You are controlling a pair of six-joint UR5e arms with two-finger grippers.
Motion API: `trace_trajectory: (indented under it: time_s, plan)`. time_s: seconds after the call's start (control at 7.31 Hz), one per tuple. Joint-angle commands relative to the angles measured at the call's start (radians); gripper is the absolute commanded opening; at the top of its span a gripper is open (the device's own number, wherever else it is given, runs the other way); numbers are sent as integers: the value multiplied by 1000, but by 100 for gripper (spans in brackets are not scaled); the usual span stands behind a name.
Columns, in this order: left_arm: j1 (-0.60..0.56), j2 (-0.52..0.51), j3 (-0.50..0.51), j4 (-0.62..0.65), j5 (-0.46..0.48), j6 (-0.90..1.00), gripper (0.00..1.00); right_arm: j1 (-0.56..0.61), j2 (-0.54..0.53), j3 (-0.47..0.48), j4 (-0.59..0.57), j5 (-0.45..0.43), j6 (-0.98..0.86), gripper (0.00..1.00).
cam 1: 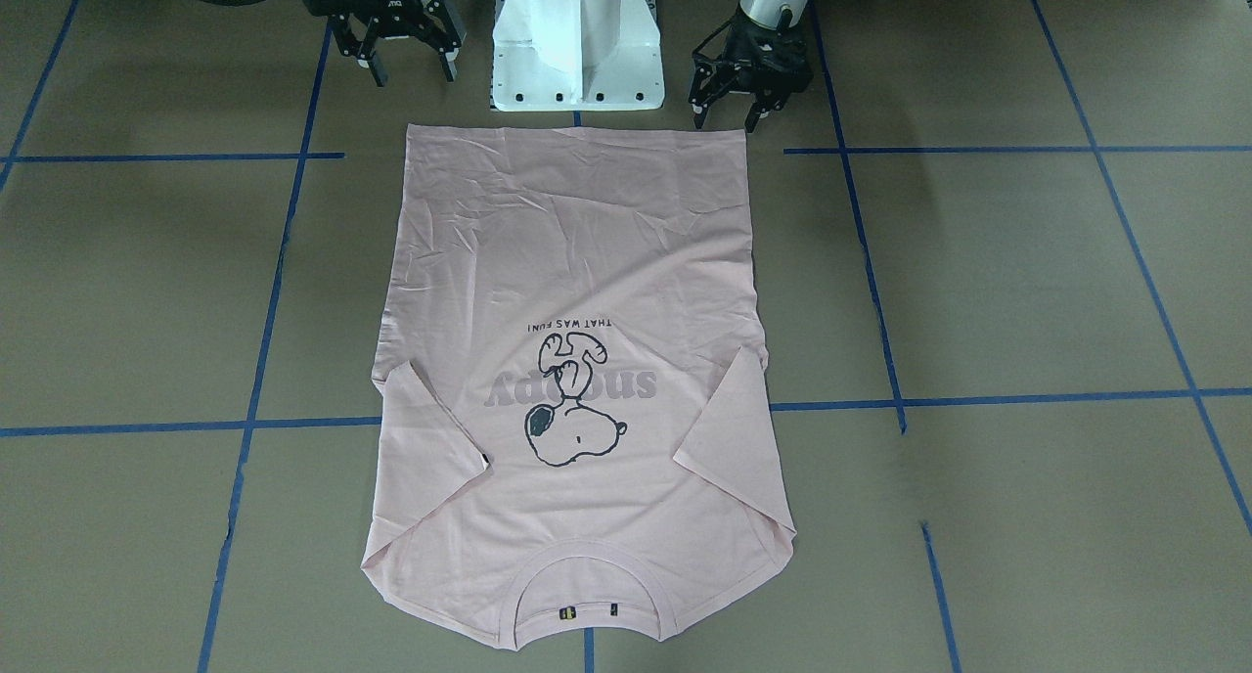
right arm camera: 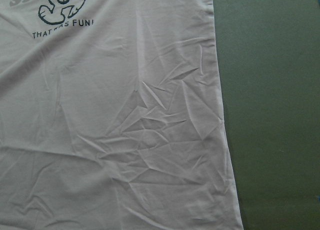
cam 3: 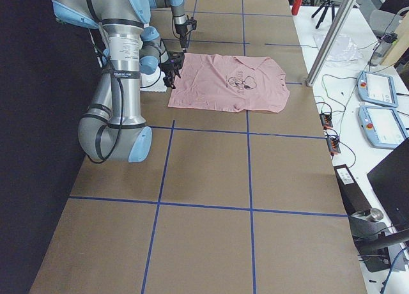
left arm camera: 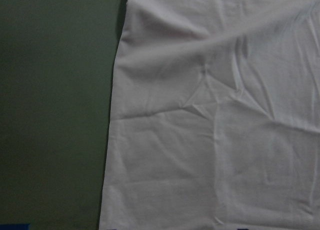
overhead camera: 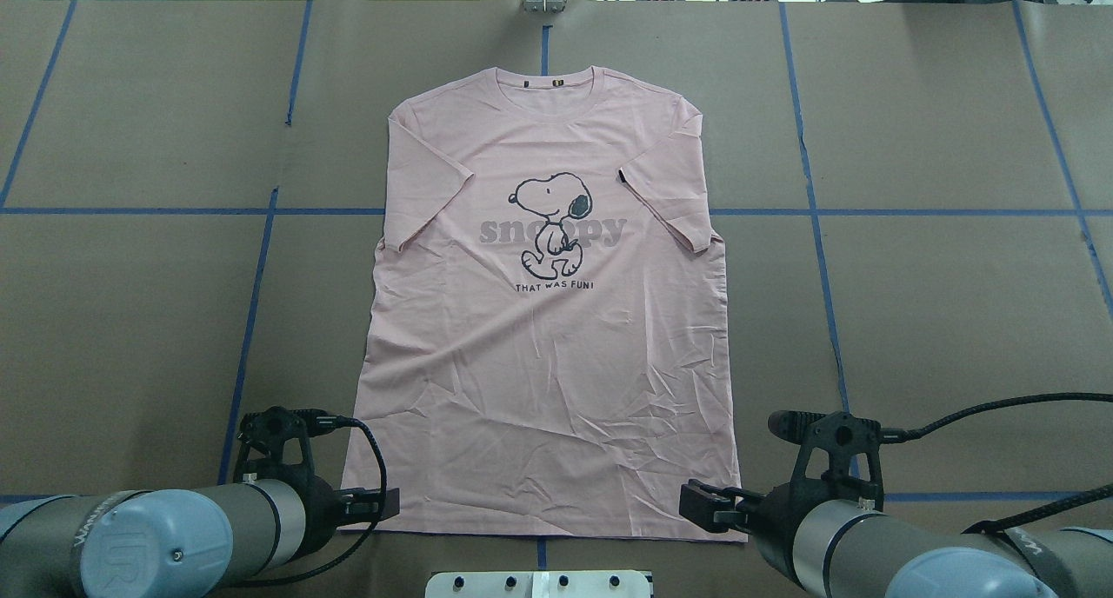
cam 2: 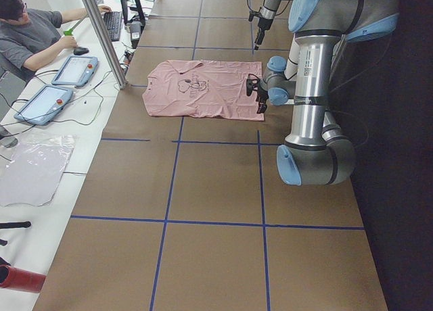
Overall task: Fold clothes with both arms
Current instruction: 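Grasp the hem corners nearest the robot with both grippers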
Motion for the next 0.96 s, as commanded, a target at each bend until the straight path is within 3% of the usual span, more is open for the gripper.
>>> trace_trajectory:
  time_s: [0.0, 0.14, 0.82]
  plan:
    - [9, 3, 28, 0, 5, -16, 61, -14, -5, -1, 7, -16, 8, 100]
    - [10, 4, 31, 0, 5, -16, 56, -17, -5, -1, 7, -17, 10, 100]
    - [21, 26, 44, 0, 4, -16, 52, -24, -5, -1, 7, -23, 10, 100]
